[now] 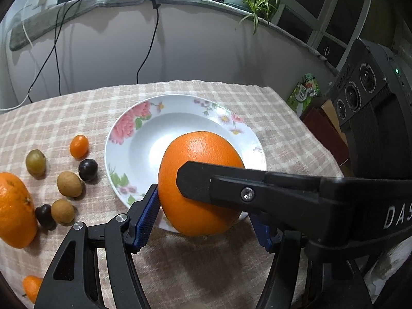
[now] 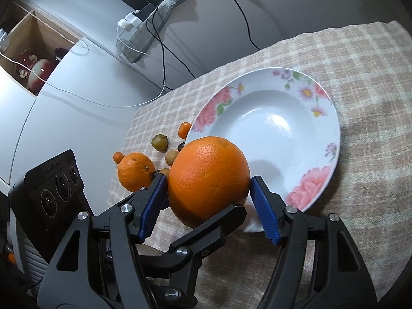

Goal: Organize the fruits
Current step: 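Lower the orange into the plate and open both tools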

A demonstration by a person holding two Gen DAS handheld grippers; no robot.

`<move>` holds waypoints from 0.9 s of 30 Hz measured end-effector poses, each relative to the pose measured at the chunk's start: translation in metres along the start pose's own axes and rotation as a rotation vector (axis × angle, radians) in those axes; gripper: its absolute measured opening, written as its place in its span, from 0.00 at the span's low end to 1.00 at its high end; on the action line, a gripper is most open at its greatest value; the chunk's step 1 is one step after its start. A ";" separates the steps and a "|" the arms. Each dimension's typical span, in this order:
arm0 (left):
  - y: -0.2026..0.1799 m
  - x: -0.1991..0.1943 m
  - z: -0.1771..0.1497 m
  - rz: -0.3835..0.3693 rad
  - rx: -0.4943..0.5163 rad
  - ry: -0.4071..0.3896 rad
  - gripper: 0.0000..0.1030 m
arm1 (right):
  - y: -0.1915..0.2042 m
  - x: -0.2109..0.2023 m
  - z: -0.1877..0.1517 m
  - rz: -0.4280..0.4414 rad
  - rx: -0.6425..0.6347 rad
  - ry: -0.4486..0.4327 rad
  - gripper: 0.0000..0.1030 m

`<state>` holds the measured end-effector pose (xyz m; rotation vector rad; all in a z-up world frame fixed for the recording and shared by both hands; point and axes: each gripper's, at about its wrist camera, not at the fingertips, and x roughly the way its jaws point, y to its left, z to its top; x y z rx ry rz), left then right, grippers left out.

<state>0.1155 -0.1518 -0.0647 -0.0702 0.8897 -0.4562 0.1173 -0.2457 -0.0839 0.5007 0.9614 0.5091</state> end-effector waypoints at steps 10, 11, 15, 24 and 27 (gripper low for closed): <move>0.005 -0.005 -0.004 0.037 0.000 -0.010 0.66 | -0.003 -0.024 0.009 -0.072 -0.016 -0.105 0.80; 0.006 -0.006 -0.005 0.039 0.002 -0.012 0.66 | -0.004 -0.026 0.010 -0.073 -0.015 -0.113 0.80; 0.007 -0.011 -0.006 0.042 0.002 -0.020 0.66 | -0.004 -0.032 0.007 -0.085 -0.016 -0.132 0.80; 0.011 -0.031 -0.011 0.033 -0.008 -0.061 0.67 | -0.001 -0.048 0.007 -0.106 -0.024 -0.180 0.80; 0.013 -0.038 -0.013 0.029 -0.009 -0.073 0.67 | 0.002 -0.049 0.006 -0.112 -0.029 -0.189 0.80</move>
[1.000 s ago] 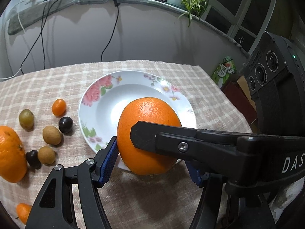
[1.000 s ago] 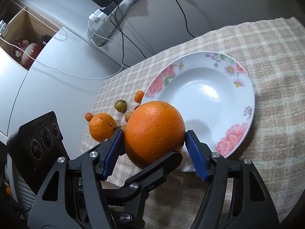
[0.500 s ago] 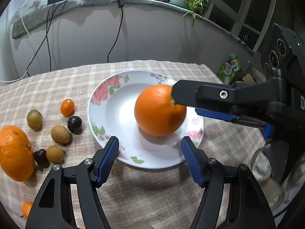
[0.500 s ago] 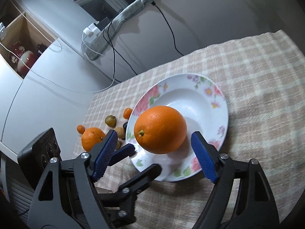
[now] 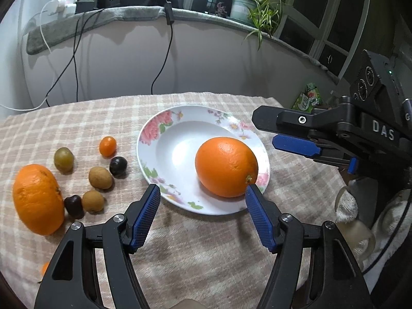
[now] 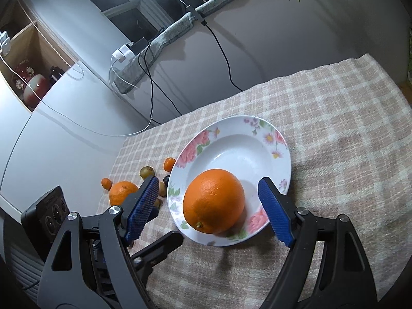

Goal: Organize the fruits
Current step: 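Lower the orange into the plate and open both tools, then move both tools back to the second large orange on the cloth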

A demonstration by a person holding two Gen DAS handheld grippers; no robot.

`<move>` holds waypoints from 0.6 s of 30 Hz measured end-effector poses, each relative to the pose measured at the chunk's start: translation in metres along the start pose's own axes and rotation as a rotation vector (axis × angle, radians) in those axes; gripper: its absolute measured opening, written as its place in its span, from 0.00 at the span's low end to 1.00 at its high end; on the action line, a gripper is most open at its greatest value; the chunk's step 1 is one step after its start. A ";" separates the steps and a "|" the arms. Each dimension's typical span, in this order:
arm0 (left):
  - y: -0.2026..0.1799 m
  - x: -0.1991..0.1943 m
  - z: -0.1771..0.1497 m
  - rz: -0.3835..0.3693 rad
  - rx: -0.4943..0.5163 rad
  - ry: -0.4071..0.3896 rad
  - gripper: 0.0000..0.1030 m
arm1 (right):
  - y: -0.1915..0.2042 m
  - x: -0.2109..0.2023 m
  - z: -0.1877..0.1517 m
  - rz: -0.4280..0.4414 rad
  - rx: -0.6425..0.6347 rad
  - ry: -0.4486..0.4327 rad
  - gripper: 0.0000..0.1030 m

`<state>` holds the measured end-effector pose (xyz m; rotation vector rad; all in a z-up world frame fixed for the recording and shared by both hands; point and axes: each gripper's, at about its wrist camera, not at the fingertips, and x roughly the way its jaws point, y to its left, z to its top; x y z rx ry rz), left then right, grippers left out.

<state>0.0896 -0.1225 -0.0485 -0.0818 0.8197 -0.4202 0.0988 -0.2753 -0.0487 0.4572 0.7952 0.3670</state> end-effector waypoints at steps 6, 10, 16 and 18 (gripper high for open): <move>0.014 -0.017 -0.002 -0.006 -0.021 -0.045 0.67 | 0.013 -0.001 -0.001 -0.015 -0.044 -0.026 0.80; 0.030 -0.030 -0.002 0.043 -0.029 -0.066 0.67 | 0.026 -0.002 -0.001 -0.007 -0.087 -0.056 0.80; 0.064 -0.049 -0.006 0.126 -0.080 -0.085 0.67 | 0.054 0.005 -0.002 0.007 -0.170 -0.084 0.80; 0.076 -0.055 -0.009 0.151 -0.101 -0.087 0.67 | 0.064 0.011 -0.002 0.015 -0.198 -0.073 0.80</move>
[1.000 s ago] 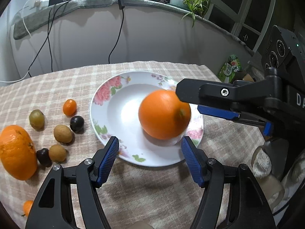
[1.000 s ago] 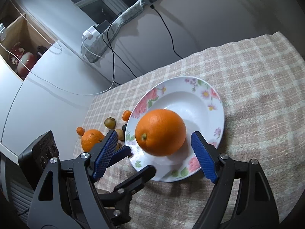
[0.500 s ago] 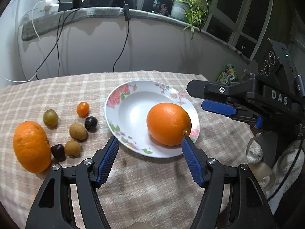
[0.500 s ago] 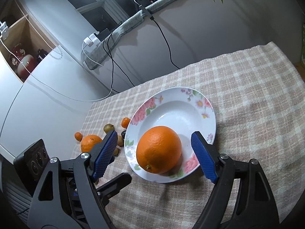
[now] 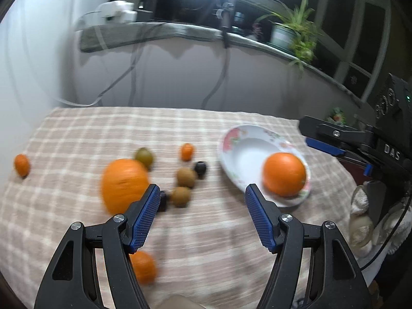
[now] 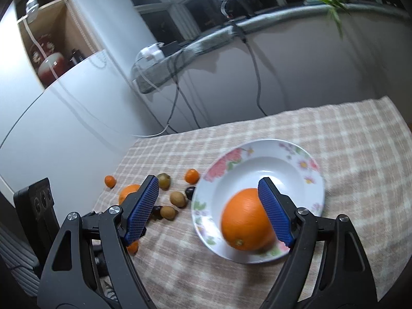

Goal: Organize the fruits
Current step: 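Move both tools back to the second large orange on the cloth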

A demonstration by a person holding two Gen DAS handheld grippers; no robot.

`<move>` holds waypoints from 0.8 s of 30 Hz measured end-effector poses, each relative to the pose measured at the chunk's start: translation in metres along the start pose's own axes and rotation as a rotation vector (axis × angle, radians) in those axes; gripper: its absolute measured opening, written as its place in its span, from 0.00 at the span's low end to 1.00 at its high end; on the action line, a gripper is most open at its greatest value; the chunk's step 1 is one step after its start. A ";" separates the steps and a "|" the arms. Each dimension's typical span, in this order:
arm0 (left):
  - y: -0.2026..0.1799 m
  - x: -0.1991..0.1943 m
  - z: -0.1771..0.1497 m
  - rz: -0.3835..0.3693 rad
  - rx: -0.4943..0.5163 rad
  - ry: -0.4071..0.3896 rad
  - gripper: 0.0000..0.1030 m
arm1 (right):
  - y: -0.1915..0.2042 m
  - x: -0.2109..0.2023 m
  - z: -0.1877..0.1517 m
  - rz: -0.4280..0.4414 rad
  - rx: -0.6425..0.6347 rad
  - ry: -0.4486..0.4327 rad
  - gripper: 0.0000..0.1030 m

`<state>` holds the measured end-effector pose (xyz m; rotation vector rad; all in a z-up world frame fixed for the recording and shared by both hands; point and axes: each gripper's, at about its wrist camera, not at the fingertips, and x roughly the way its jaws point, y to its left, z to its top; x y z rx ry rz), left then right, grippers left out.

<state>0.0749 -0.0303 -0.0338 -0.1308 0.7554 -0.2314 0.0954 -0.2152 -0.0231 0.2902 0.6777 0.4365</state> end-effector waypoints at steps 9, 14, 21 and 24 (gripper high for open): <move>0.058 -0.013 -0.012 0.071 -0.110 0.004 0.66 | 0.041 0.039 0.007 0.060 -0.092 0.110 0.80; 0.073 -0.013 -0.015 0.038 -0.153 0.009 0.66 | 0.057 0.062 0.012 0.107 -0.107 0.184 0.80; 0.079 0.000 -0.017 -0.008 -0.172 0.036 0.64 | 0.077 0.097 0.010 0.171 -0.123 0.298 0.80; 0.079 0.006 -0.017 -0.022 -0.172 0.048 0.64 | 0.085 0.114 0.005 0.202 -0.129 0.357 0.80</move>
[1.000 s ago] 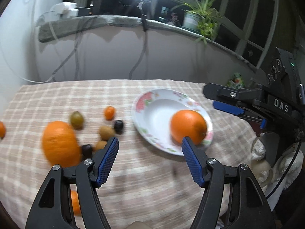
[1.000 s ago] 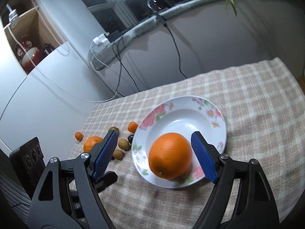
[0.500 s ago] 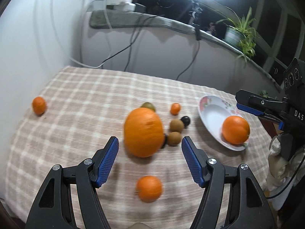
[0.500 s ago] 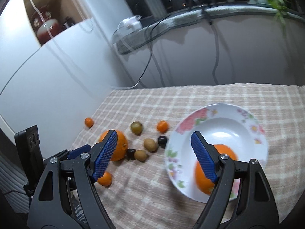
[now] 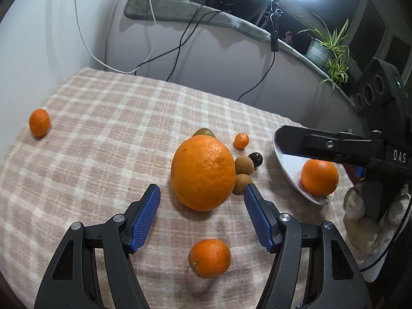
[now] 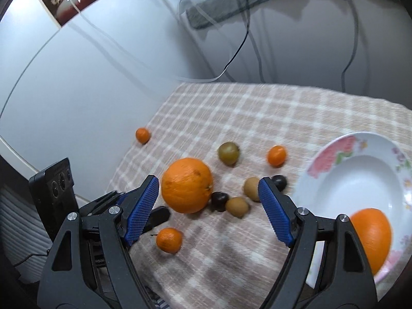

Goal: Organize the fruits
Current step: 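Move both tools back to the second large orange on the cloth, then close both tools together around the second large orange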

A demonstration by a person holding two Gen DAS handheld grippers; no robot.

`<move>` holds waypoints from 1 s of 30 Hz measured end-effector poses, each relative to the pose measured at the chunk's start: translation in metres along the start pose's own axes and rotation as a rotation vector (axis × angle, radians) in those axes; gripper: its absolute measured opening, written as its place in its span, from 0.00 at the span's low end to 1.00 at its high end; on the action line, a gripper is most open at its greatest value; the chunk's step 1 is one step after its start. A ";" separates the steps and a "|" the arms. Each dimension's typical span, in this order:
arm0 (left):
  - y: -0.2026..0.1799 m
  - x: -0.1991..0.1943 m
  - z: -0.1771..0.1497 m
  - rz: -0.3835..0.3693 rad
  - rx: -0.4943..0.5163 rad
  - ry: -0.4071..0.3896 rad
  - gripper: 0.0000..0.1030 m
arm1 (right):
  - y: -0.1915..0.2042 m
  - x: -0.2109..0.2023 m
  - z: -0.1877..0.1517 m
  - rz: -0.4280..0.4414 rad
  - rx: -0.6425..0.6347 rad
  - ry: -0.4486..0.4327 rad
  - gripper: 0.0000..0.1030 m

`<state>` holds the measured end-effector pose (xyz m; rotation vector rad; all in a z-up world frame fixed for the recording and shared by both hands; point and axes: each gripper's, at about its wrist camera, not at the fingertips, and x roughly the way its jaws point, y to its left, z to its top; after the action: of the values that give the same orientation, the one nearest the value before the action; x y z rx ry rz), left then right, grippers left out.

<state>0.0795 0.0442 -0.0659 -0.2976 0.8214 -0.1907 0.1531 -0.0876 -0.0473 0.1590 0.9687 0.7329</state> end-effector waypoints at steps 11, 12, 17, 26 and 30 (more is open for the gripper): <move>0.007 0.015 0.002 -0.021 -0.009 0.032 0.64 | 0.009 0.048 0.006 0.038 0.001 0.102 0.80; 0.007 0.016 0.002 -0.020 -0.010 0.033 0.64 | 0.010 0.050 0.007 0.037 -0.003 0.106 0.80; 0.009 0.023 0.004 -0.037 -0.018 0.044 0.64 | 0.014 0.064 0.011 0.027 -0.012 0.131 0.80; 0.011 0.033 0.003 -0.064 -0.031 0.069 0.65 | 0.015 0.079 0.012 0.033 -0.023 0.172 0.73; 0.011 0.034 0.004 -0.074 -0.026 0.062 0.61 | 0.017 0.081 0.012 0.046 -0.023 0.182 0.68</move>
<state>0.1061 0.0462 -0.0904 -0.3484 0.8759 -0.2593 0.1825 -0.0216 -0.0895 0.0955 1.1318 0.8107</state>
